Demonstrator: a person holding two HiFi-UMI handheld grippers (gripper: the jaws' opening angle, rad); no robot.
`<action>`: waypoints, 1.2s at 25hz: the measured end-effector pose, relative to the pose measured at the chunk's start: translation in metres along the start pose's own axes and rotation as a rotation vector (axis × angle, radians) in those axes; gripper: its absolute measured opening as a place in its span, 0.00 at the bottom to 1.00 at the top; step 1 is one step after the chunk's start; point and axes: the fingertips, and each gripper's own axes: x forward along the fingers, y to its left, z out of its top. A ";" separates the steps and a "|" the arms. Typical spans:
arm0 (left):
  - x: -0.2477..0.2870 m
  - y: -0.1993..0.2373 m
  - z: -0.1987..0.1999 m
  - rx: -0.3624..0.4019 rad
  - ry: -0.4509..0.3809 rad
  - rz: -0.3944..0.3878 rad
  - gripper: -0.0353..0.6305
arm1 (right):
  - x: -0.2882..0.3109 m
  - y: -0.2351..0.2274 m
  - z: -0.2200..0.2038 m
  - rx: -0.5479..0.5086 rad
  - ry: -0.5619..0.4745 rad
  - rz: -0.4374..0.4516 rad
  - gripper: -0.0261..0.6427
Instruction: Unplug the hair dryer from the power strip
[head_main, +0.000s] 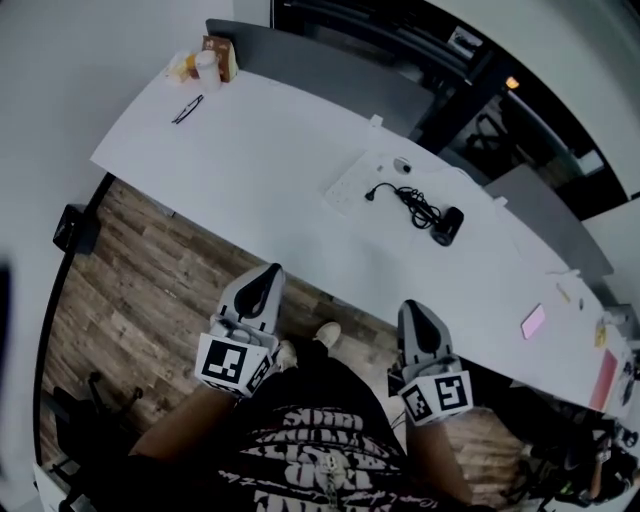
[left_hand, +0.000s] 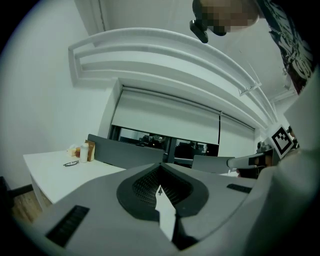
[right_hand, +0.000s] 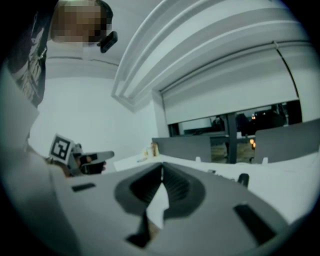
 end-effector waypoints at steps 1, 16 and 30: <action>0.003 -0.004 -0.002 0.002 0.006 -0.009 0.09 | 0.001 -0.004 -0.002 0.013 0.001 -0.005 0.09; 0.080 -0.048 0.016 0.085 0.028 -0.070 0.09 | 0.039 -0.032 0.018 -0.057 -0.012 0.124 0.09; 0.127 -0.053 0.030 0.083 0.002 -0.016 0.09 | 0.063 -0.077 0.049 -0.045 -0.087 0.193 0.09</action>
